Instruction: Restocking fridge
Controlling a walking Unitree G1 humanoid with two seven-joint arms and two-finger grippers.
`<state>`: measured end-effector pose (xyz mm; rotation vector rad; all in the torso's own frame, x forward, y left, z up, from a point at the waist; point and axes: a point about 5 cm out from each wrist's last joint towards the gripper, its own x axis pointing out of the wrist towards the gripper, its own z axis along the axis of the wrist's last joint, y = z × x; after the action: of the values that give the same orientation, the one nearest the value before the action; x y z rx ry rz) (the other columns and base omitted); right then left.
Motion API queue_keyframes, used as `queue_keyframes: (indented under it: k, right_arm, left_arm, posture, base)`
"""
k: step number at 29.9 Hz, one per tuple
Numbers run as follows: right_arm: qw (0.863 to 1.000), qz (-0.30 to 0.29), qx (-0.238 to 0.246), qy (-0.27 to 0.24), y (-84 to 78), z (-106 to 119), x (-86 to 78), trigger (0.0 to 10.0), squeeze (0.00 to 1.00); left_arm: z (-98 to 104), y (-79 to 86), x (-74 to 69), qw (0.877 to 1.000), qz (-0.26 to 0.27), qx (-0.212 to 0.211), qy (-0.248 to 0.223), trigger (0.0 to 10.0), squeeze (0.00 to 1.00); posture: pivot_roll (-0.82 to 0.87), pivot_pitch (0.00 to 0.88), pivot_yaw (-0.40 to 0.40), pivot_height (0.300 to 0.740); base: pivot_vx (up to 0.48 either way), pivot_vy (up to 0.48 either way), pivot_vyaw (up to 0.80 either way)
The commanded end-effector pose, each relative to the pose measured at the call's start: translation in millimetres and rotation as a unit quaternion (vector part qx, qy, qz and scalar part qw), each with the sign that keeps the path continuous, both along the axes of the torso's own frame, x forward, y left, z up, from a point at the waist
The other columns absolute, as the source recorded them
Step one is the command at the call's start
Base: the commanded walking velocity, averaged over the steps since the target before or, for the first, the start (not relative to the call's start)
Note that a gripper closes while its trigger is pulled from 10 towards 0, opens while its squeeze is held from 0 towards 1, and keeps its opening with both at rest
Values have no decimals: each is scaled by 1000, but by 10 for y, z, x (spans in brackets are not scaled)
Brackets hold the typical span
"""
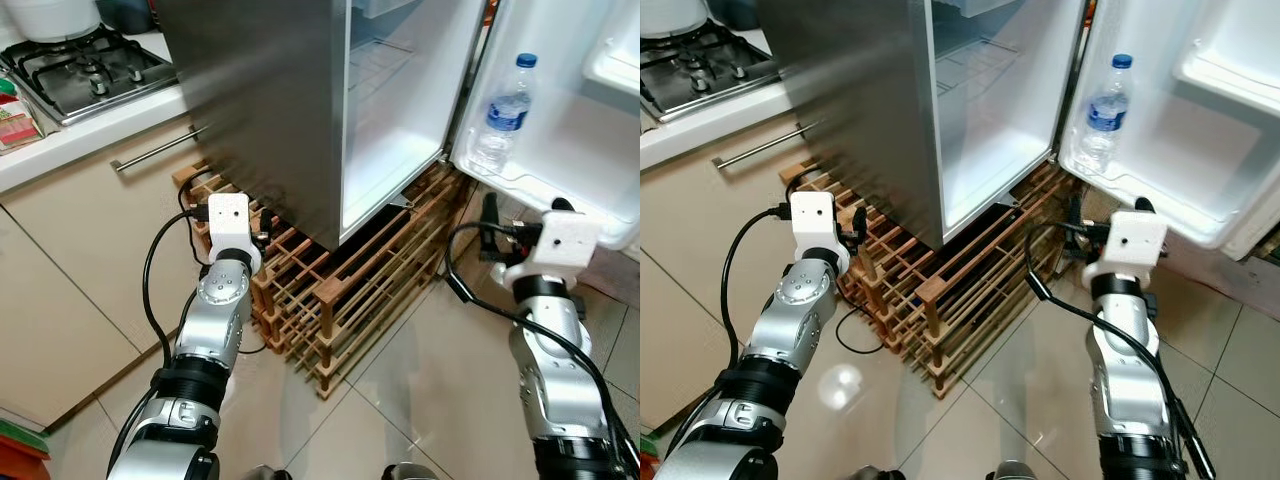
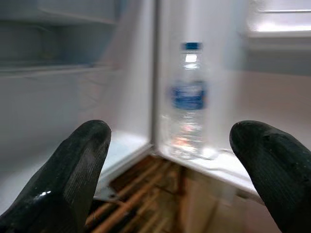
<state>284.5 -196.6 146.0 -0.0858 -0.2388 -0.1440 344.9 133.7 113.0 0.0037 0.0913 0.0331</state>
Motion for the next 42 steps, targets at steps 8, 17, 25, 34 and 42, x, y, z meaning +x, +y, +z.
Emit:
queue_keyframes:
  k: [8, 17, 25, 34, 42]
  right_arm:
    - [999, 43, 21, 26, 240, -111, 119, 10000, 0]
    - [997, 64, 30, 44, 350, -191, 199, 10000, 0]
    - [995, 79, 32, 46, 409, -215, 228, 10000, 0]
    - [995, 86, 21, 41, 424, -202, 259, 10000, 0]
    - [995, 80, 29, 55, 442, -261, 278, 10000, 0]
  left_arm:
    - [262, -78, 63, 998, -21, -41, -53, 10000, 0]
    - [369, -85, 59, 997, -2, -38, -60, 10000, 0]
    - [345, -127, 32, 998, -7, -24, -52, 10000, 0]
    - [354, -210, 19, 998, -31, -4, -55, 10000, 0]
    - [389, -197, 10, 996, -51, -21, -71, 10000, 0]
  posture:
    - [-132, 0, 39, 740]
    - [-101, 0, 39, 740]
    - [-89, 0, 32, 740]
    - [-91, 0, 29, 740]
    - [-79, 0, 33, 740]
  base:
    - [-208, 0, 624]
    - [-368, 311, 622]
    - [-390, 284, 622]
    - [-144, 53, 624]
    - [158, 0, 550]
